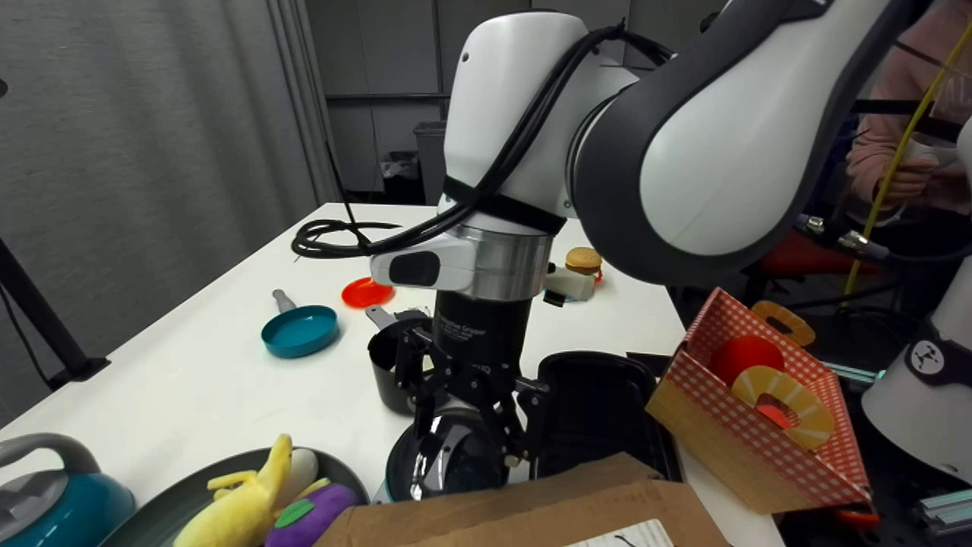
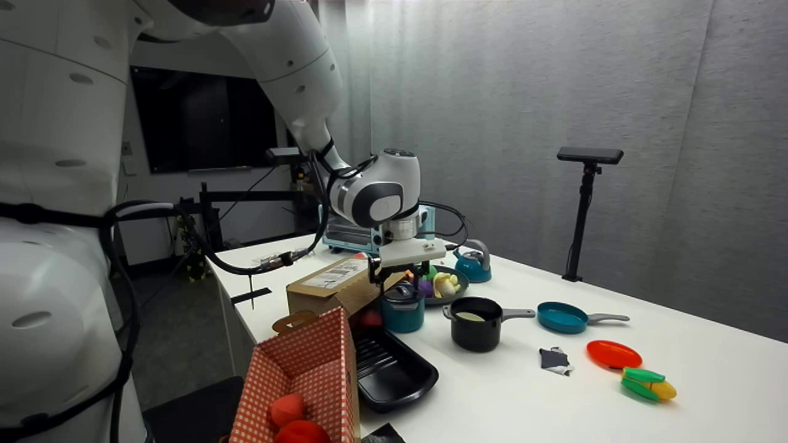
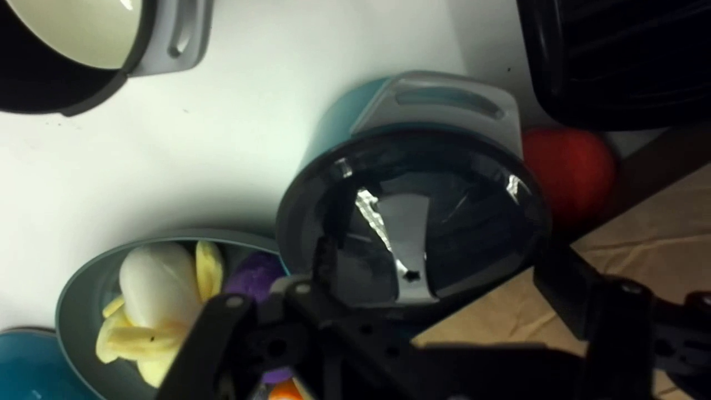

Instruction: Remove the lid from the blue pot and place it on the black pot

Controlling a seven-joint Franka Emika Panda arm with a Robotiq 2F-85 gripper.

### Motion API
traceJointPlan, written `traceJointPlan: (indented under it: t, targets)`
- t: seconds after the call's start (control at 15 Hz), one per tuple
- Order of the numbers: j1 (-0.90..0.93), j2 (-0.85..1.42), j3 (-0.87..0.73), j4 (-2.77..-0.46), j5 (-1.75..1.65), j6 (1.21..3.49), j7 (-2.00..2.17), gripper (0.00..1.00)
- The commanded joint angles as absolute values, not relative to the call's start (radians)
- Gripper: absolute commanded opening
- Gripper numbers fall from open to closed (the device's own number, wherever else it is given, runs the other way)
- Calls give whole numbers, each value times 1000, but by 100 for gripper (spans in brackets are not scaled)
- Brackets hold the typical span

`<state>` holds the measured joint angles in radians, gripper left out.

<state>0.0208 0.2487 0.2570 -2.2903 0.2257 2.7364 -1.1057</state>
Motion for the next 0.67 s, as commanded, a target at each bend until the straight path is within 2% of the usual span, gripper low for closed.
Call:
traceJointPlan:
  t: [0.0, 0.07, 0.27, 0.33, 0.6]
  targets:
    - [2, 251, 286, -2273, 250, 2735, -1135, 91]
    - [2, 251, 288, -2272, 250, 2734, -1135, 90]
    - [0, 255, 295, -2270, 252, 2742, -1142, 68]
    - [-2, 256, 296, -2270, 254, 2743, -1144, 70]
    - [-2, 258, 290, -2272, 248, 2746, -1135, 62]
